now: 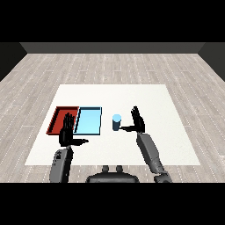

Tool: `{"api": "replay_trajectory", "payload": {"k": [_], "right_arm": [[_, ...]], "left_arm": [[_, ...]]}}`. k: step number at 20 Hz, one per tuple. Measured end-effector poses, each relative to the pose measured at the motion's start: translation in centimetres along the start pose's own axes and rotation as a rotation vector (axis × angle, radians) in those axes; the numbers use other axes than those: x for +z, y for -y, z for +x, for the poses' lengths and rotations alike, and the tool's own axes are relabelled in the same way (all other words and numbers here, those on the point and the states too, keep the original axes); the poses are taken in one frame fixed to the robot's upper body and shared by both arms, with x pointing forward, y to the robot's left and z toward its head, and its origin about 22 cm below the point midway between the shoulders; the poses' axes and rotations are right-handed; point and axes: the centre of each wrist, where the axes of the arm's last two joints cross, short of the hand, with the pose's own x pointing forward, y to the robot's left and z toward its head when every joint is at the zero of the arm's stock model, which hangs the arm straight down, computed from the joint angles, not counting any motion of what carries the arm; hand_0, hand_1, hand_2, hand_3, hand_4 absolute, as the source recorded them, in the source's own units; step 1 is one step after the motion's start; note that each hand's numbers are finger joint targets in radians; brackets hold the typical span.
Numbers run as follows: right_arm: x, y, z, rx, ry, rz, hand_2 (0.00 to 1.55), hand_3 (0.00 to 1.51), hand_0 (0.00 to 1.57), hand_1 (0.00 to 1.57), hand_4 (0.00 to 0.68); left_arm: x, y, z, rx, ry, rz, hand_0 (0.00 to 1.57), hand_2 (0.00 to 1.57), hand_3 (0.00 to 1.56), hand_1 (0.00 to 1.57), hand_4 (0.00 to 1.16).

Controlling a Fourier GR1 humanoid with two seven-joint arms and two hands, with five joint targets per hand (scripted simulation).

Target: Pick the blue can and put it in the blue box

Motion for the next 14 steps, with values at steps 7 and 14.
{"api": "replay_trajectory", "payload": {"k": [7,14], "right_arm": [[0.7,-1.5,-2.1,-0.013,-0.034,0.007,0.0,0.0,0.0,0.0,0.0],[-0.5,-1.7,-2.7,-0.027,-0.058,0.015,0.0,0.0,0.0,0.0,0.0]], "left_arm": [[-0.8,0.2,0.4,0.005,0.008,0.004,0.0,0.0,0.0,0.0,0.0],[-0.1,0.4,1.2,-0.002,0.011,0.01,0.0,0.0,0.0,0.0,0.0]]}}
